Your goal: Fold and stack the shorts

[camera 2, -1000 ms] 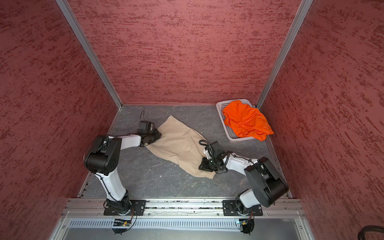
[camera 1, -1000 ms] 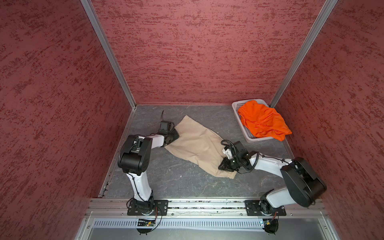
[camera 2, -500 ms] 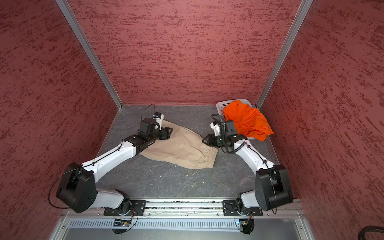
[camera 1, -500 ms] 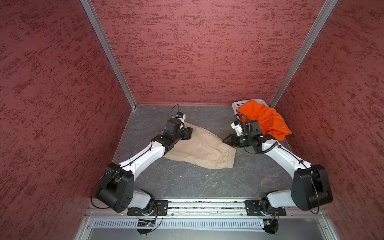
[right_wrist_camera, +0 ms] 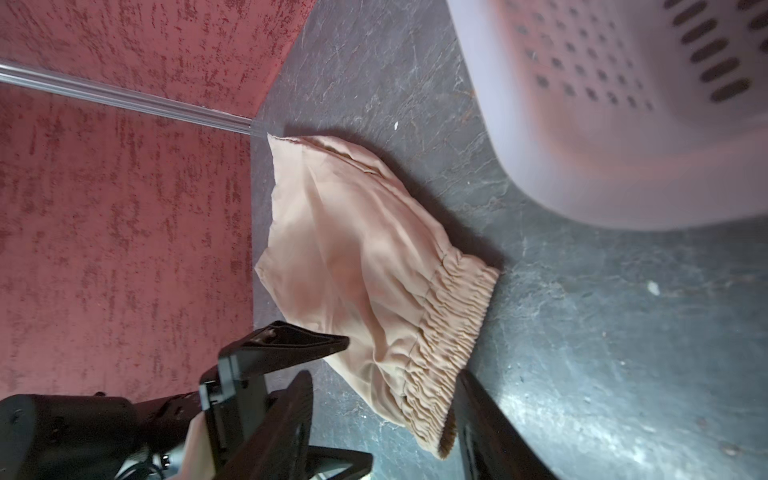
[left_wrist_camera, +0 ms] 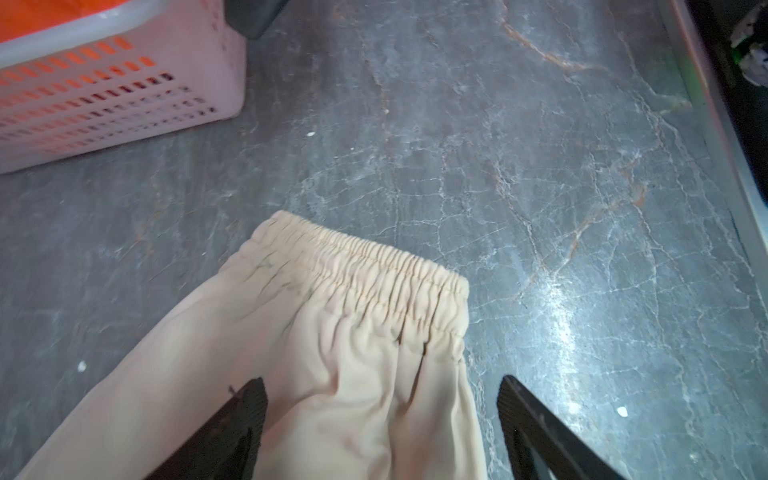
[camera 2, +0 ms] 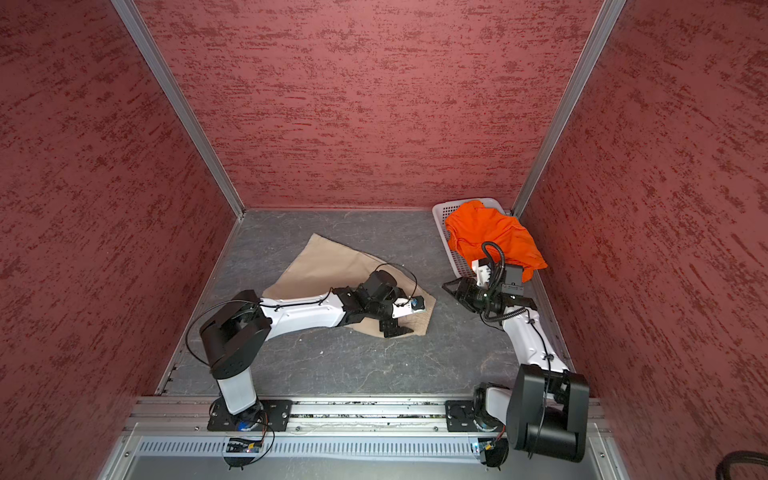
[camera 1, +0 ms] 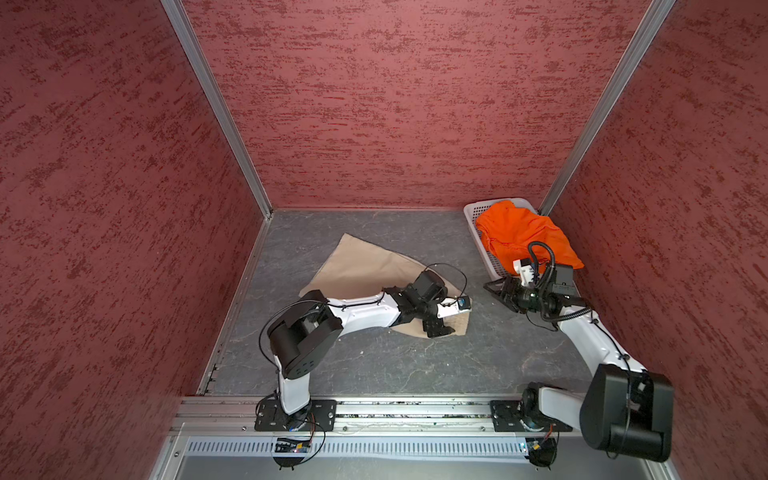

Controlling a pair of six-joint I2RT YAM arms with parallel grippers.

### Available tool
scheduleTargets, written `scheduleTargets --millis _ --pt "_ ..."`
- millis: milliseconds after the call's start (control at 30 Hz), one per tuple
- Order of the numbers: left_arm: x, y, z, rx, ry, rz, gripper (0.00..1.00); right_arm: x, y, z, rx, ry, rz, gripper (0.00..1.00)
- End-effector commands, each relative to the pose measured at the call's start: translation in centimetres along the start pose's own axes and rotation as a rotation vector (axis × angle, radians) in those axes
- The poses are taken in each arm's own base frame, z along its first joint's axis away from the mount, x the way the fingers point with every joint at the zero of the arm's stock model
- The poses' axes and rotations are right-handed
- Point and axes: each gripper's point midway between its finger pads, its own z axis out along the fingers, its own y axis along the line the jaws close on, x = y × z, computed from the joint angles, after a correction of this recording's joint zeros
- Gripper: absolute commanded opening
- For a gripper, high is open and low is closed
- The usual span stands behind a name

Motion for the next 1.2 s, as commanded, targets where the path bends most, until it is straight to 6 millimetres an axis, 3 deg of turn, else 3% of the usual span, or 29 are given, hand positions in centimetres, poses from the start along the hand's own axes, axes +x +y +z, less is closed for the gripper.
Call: scheduleTargets --millis 0,233,333,400,433,600,700,900,1033,1167 --pt "-1.0 -1.2 1.2 0.068 -0.032 0.125 0.88 -0.3 0.1 -0.2 -0.038 -0.040 0.017 0.57" --pt "1.4 -2.0 4.5 0.032 0.040 0.188 0.86 0.8 -1.8 0.4 -0.003 -0.044 0.084 0.59" --pt "2.2 -1.5 5.4 -0.027 0.065 0.195 0.71 1.3 -2.1 0.3 0.000 -0.045 0.100 0.60" --pt "2.1 -0.7 5.4 -0.085 0.061 0.184 0.55 1.9 -2.0 0.3 -0.011 -0.034 0.116 0.61" --pt "1.7 -0.2 5.1 -0.120 0.042 0.166 0.47 2.2 -2.1 0.4 -0.019 -0.027 0.128 0.61" --pt "-1.2 1.1 2.7 -0.186 -0.133 0.022 0.27 3.9 -2.0 0.6 -0.069 0.007 0.227 0.70" --pt "-2.3 1.3 1.2 -0.193 -0.230 -0.051 0.26 4.3 -1.5 0.8 -0.109 -0.002 0.299 0.78" --pt "-3.4 2.1 -0.8 -0.226 -0.360 -0.146 0.26 5.2 -0.3 1.9 -0.181 0.021 0.410 0.82" --pt "-3.2 2.4 -1.2 -0.245 -0.381 -0.172 0.26 6.3 0.9 3.2 -0.251 0.059 0.479 0.82" --pt "-3.0 2.6 -1.3 -0.265 -0.386 -0.184 0.26 6.1 1.3 3.9 -0.264 0.050 0.511 0.83"
